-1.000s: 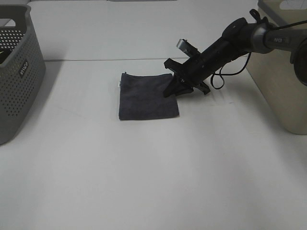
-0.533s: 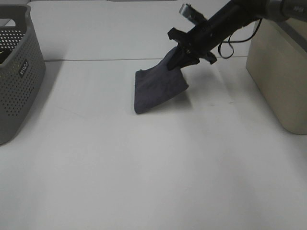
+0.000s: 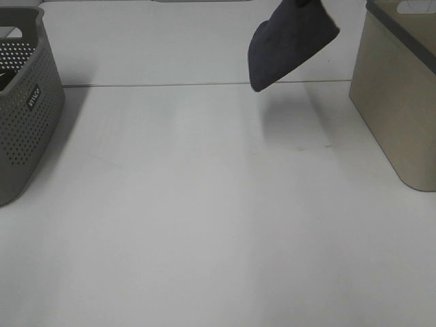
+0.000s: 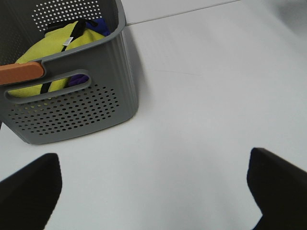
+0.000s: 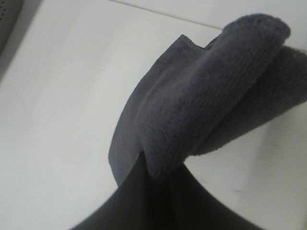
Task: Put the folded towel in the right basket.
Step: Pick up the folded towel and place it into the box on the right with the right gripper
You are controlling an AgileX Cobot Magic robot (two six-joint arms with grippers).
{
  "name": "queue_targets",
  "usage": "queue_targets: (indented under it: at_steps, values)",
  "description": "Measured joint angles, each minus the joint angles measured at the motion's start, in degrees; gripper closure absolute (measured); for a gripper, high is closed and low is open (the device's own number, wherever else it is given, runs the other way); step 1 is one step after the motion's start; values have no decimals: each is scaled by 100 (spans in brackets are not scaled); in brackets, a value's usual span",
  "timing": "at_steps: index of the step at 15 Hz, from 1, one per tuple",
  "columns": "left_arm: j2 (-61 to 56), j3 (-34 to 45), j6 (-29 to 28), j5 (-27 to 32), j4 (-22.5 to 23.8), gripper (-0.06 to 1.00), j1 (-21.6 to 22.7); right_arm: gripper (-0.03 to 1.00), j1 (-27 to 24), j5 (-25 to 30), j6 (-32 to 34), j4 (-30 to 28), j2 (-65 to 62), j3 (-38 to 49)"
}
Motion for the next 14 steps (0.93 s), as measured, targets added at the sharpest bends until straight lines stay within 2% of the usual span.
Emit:
queue_targets:
  at_steps: [1, 3, 7, 9, 12, 14]
  values:
    - [0, 0, 0, 0, 0, -4, 0, 93, 0, 52, 183, -567, -269, 0]
    - [0, 0, 0, 0, 0, -4, 0, 93, -178, 63, 275, -911, -579, 0]
    - [0, 0, 0, 0, 0, -4, 0, 93, -1346, 63, 338, -900, -814, 0]
    - [0, 0, 0, 0, 0, -4, 0, 93, -2097, 63, 372, -659, -814, 0]
    - [0, 0, 0, 0, 0, -4, 0, 93, -2727, 63, 401, -166, -796, 0]
    - [0, 0, 0, 0, 0, -4, 0, 93, -2853, 63, 401, -86, -630, 0]
